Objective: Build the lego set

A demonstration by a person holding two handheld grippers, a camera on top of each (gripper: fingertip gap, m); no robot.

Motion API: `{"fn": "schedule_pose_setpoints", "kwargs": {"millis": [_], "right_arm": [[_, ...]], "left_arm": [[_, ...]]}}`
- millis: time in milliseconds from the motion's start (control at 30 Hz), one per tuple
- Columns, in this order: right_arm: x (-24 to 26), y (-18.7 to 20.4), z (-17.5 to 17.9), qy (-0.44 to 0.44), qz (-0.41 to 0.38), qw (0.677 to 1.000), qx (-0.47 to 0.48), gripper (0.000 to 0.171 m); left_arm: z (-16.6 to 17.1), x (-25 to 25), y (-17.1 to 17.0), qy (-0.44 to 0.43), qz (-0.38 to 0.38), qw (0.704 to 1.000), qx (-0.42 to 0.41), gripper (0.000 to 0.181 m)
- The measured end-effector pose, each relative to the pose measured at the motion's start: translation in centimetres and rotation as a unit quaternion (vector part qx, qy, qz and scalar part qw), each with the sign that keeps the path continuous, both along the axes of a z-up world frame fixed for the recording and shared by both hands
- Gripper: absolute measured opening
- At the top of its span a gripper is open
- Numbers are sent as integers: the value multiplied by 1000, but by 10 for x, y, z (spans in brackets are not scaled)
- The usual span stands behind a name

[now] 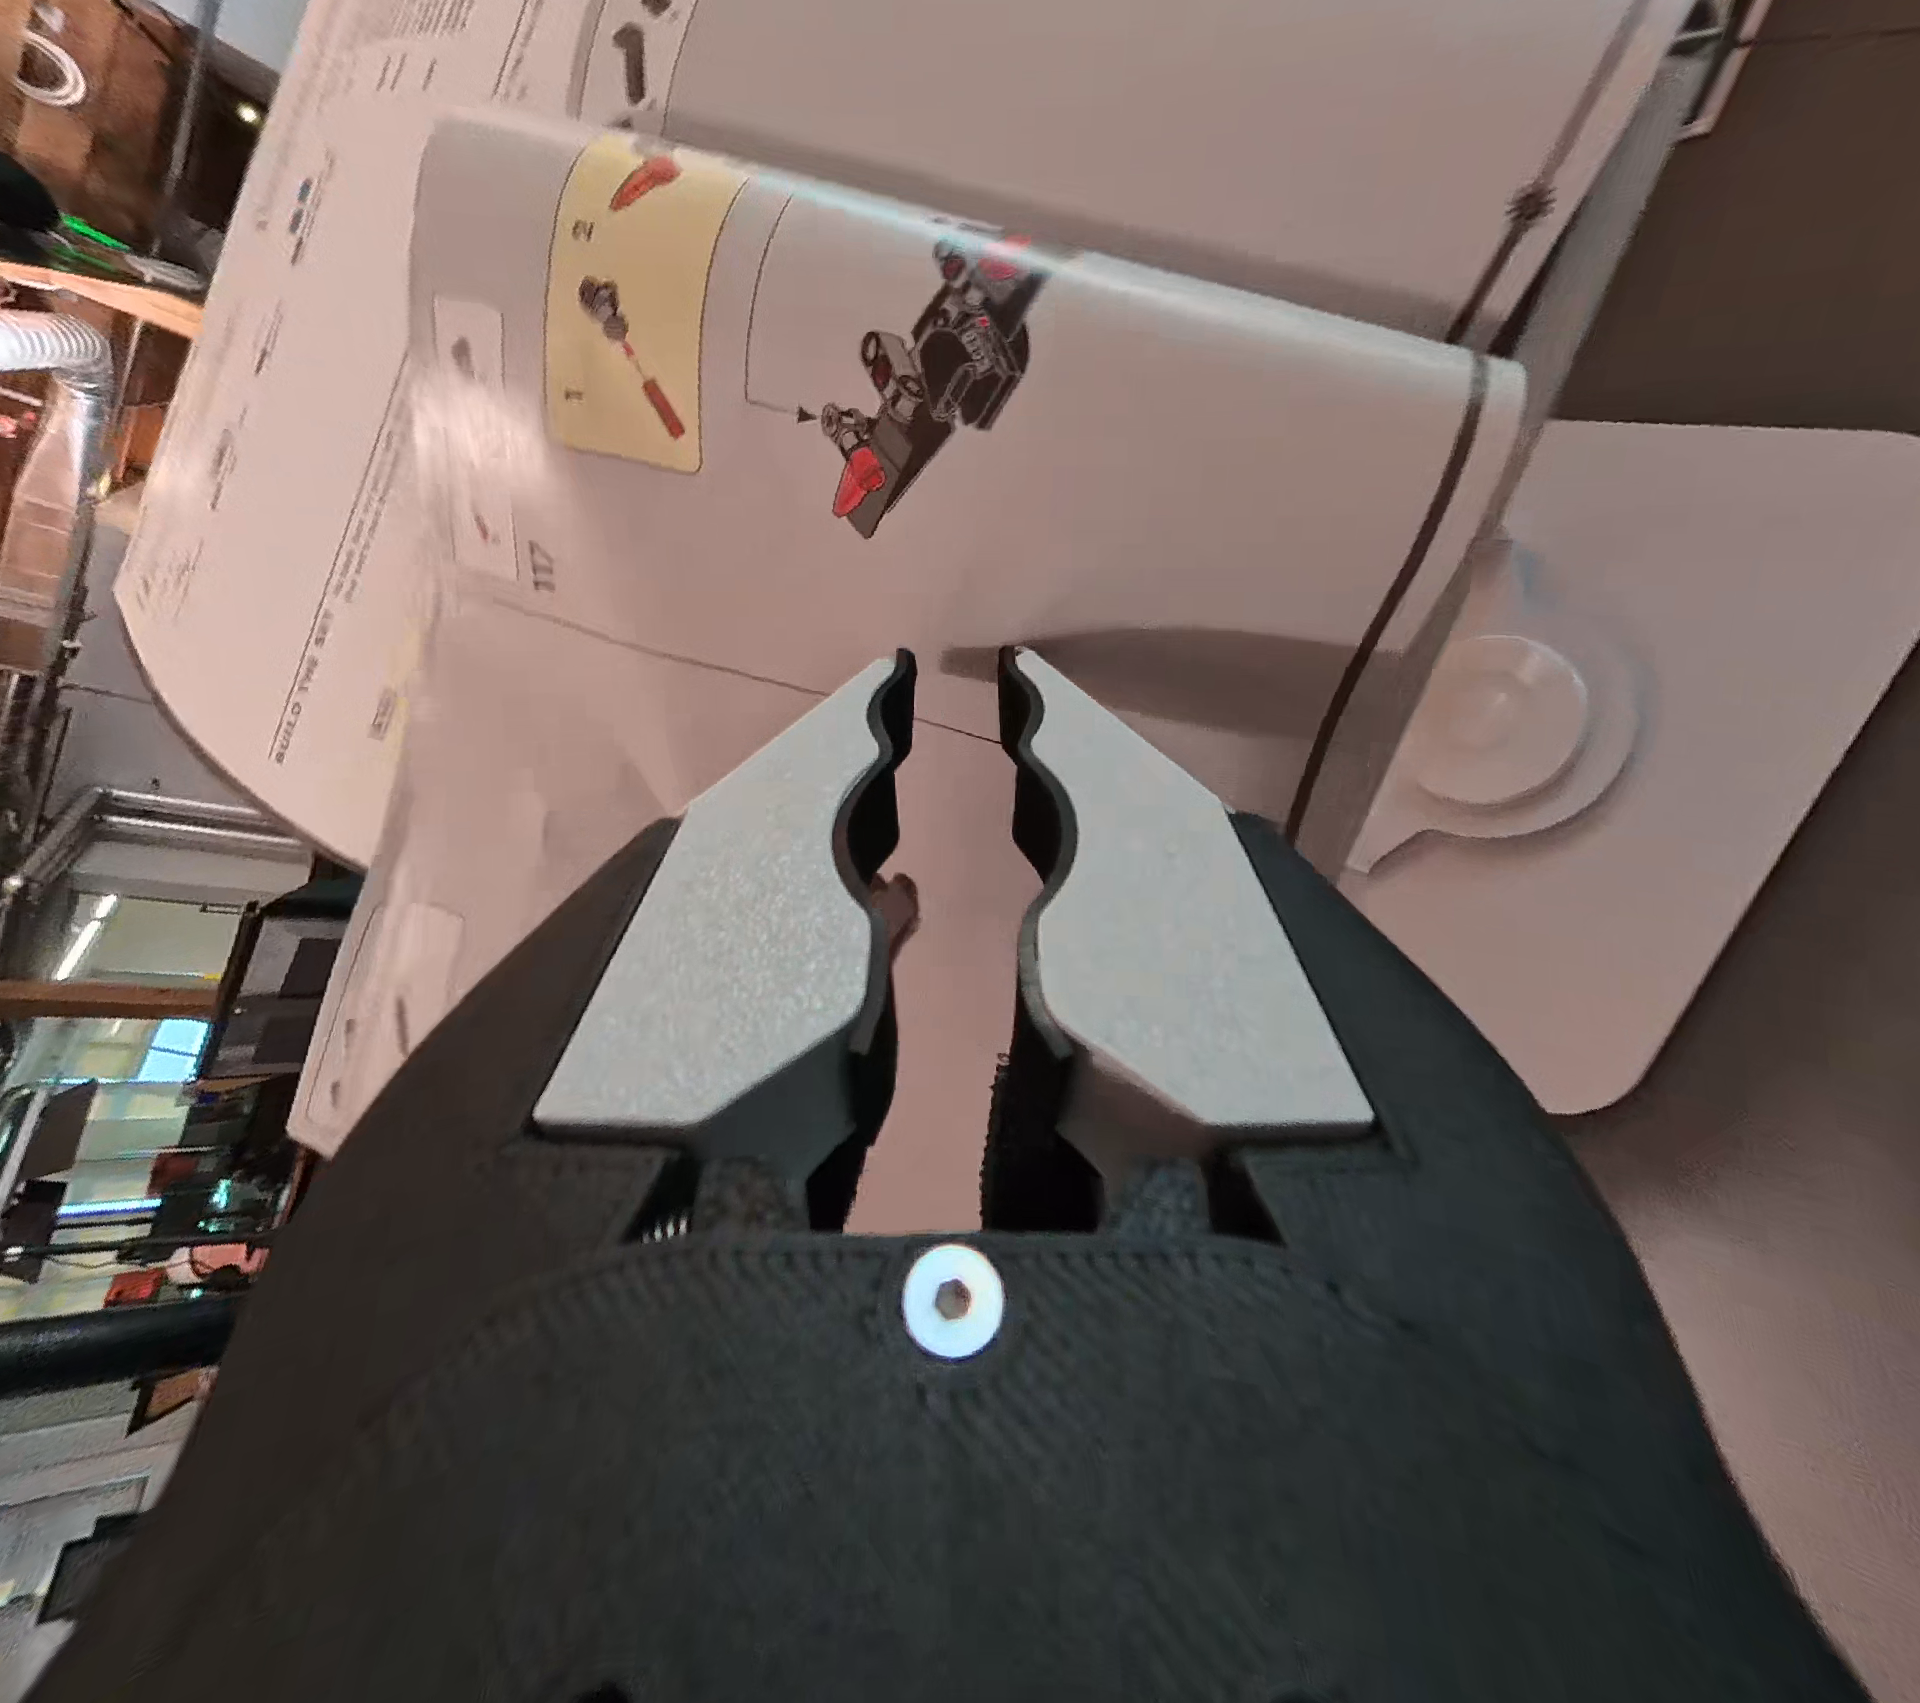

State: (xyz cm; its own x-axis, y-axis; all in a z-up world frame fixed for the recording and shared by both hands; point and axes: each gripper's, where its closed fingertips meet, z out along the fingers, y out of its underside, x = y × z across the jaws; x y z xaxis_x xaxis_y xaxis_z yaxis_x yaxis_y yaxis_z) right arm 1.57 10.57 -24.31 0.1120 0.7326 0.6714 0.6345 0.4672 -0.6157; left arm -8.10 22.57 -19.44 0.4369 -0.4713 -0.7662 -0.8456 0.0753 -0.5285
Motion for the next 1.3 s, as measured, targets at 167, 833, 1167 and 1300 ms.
{"fn": "schedule_pose_setpoints", "kwargs": {"millis": [167,833,1167,1300], "right_arm": [[-37,18,2,-31,25,999,9,29],[-178,65,-28,-181,22,959,216,0],[-178,58,-18,-136,24,979,149,0],[-178,59,-10,-74,0,991,110,0]], "left_arm": [[0,-24,16,-2,12,1000,13,11],[-8,-47,14,-22,-109,993,23,0],[-10,-55,9,-33,-127,991,23,0],[-9,-56,10,-46,-127,991,5,0]]}}
